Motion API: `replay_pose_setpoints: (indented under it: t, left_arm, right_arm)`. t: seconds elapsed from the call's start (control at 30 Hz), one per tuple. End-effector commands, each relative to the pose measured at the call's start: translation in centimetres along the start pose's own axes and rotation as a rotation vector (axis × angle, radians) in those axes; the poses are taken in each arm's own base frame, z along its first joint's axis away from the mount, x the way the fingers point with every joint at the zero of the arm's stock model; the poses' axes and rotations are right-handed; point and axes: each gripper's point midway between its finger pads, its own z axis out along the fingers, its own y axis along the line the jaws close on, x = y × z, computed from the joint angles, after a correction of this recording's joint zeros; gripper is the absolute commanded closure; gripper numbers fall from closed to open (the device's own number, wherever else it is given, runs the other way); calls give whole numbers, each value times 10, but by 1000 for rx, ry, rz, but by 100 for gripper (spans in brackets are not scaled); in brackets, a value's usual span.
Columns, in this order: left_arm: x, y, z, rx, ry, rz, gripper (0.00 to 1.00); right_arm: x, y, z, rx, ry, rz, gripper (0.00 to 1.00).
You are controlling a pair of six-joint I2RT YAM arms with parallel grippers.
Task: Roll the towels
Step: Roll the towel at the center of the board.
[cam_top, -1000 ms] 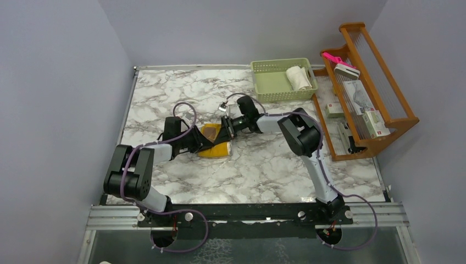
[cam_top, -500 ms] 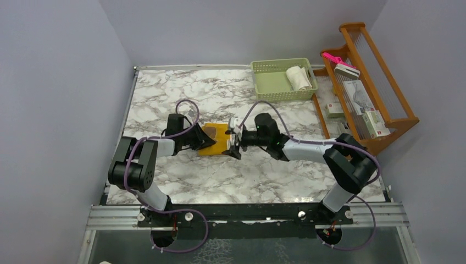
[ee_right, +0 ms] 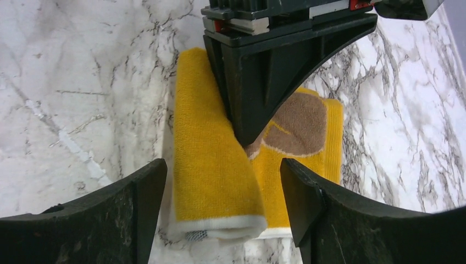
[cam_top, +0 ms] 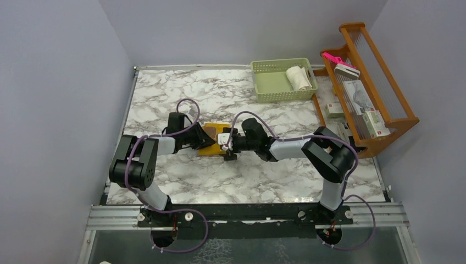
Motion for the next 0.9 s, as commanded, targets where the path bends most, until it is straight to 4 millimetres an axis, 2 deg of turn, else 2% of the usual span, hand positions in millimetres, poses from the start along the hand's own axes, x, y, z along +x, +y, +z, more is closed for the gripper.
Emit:
replay_pose_setpoints:
  t: [0.0, 0.1, 0.3, 0.5, 0.6, 0.67, 0.7, 0.77, 0.87]
  left_arm:
    - [21, 38, 4, -141, 56, -22, 77]
    - [21, 38, 5, -140, 59, -24, 77]
    - [25, 43, 9, -144, 81, -43, 77]
    - [24, 39, 8, -133, 80, -46, 77]
    - [21, 36, 7, -133, 79, -43, 77]
    - [19, 32, 6, -129, 83, -40, 77]
    - [18, 31, 5, -128, 88, -41, 77]
    - [2, 12, -6, -83, 46, -19, 78]
    - [-35, -15, -37, -30, -65, 20, 75]
  right_arm:
    - [2, -8, 12, 1, 17, -56, 29]
    - [4, 0, 12, -23, 18, -32, 35]
    - [17, 24, 10, -65, 44, 3, 39]
    - [25, 32, 18, -112, 83, 43, 50]
    - [30, 33, 22, -129, 114, 90, 66]
    - [33, 32, 23, -128, 143, 150, 90]
    - [34, 31, 23, -122, 160, 191, 98]
    - [34, 32, 22, -134, 179, 269, 99]
    - [23, 39, 16, -211, 141, 419, 99]
